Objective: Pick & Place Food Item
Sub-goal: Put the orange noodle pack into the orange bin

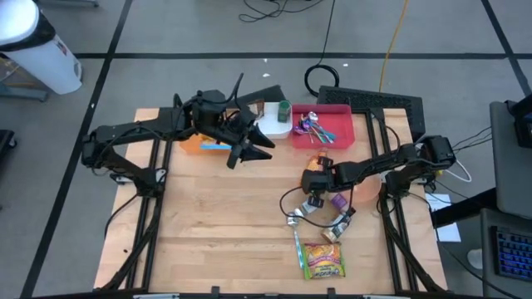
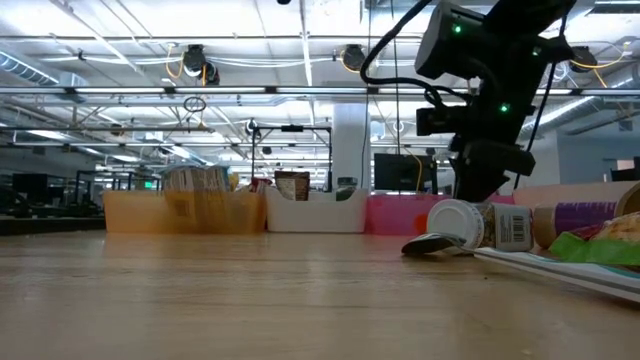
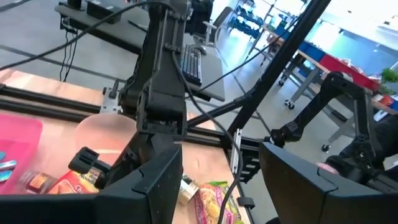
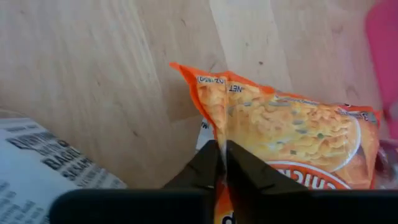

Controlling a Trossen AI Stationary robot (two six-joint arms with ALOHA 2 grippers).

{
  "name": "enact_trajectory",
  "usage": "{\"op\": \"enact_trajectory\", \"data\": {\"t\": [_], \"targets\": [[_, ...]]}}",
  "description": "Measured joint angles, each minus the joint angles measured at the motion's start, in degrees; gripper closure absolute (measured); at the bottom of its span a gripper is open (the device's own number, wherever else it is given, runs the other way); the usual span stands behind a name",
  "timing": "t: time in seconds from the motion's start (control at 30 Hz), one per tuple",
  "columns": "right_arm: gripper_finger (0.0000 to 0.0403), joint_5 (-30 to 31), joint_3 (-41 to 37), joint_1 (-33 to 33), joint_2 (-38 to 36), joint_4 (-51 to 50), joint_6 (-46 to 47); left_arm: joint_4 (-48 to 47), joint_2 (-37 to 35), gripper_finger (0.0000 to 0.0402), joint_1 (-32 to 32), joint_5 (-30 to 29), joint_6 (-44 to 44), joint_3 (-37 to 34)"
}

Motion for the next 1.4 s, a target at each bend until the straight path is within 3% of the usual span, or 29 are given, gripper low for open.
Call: {"op": "enact_trajectory", "data": {"t": [0.33,0.77,1.0,1.23,1.4], "targets": [[0.0402,-1.8,8.7,-0.2,0.0,-3.8,-7.2,-2.3,0.0,0.0179,0.0,-0.5,1.0,0.0],[0.0403,-24.8,26.2,-8.1,0.0,-4.4,-12.1,-2.4,0.0,0.0179,0.0,0.2,-1.0,0.0],[0.0403,-37.6,28.8,-13.7,-2.1,-3.0,-11.0,-3.1,0.0,0.0179,-1.8,0.6,-2.6,0.0],[0.0403,-48.0,29.0,-17.9,-3.2,3.2,-6.5,-7.0,0.1,0.0179,-6.2,-7.2,-0.8,0.0],[0.0403,-50.0,29.0,-18.3,-3.3,9.2,-5.0,-8.8,1.4,0.0179,-7.7,-8.5,-0.7,0.0]]}}
